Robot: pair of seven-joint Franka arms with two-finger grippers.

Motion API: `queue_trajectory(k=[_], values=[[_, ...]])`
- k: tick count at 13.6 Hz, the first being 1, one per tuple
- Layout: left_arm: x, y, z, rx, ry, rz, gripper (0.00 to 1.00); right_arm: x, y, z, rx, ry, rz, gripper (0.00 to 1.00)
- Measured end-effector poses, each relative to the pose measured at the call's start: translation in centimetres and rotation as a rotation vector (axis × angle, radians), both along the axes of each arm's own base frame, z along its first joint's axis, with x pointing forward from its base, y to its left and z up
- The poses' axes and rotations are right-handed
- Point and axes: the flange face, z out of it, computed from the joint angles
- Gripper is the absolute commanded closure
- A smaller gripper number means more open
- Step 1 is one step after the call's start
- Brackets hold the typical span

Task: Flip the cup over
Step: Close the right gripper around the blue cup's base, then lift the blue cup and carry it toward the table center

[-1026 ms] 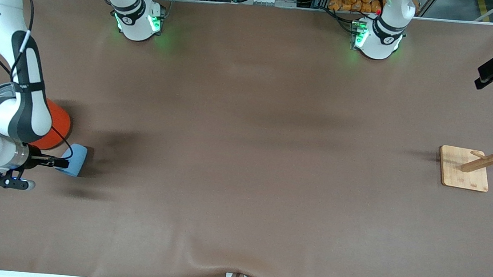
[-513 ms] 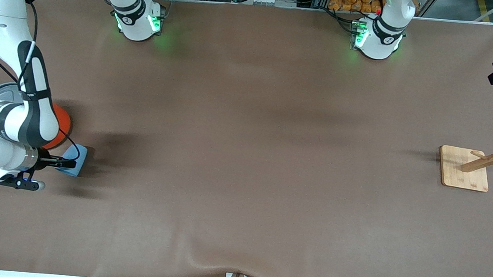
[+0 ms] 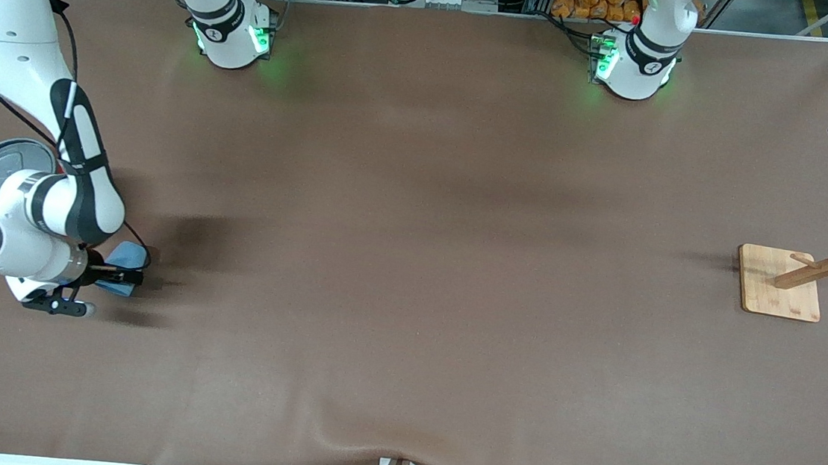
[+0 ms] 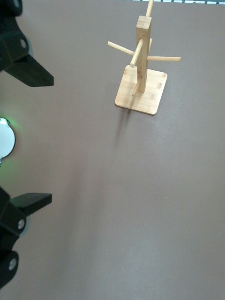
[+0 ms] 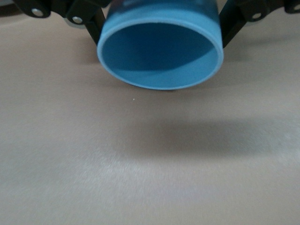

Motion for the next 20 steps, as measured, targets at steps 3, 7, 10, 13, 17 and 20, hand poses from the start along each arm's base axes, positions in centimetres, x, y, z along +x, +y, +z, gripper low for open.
queue_trajectory(k=[3,7,10,13,17,20], values=[[-0.3,0.0,0.4,0.001,-0.006,-0.016,0.0,0.0,0.0,0.1,-0.001,-0.004,0.0,0.16],[-0.8,0.2,1.0,0.001,-0.019,-0.015,0.0,0.1,0.0,0.5,-0.001,-0.011,0.0,0.38],[-0.8,1.0,1.0,0.0,-0.018,-0.001,0.0,0.0,0.0,0.4,0.0,-0.007,0.009,0.37],[-0.8,1.1,0.8,0.0,-0.014,0.0,0.0,0.7,-0.5,1.7,-0.003,-0.034,0.081,0.36],[-0.8,1.1,0.8,0.0,-0.012,-0.003,0.0,2.3,-0.7,10.2,0.002,-0.056,0.212,0.36],[-0.8,1.1,0.7,0.0,-0.012,-0.005,0.0,2.6,1.0,14.6,0.015,-0.1,0.372,0.36]])
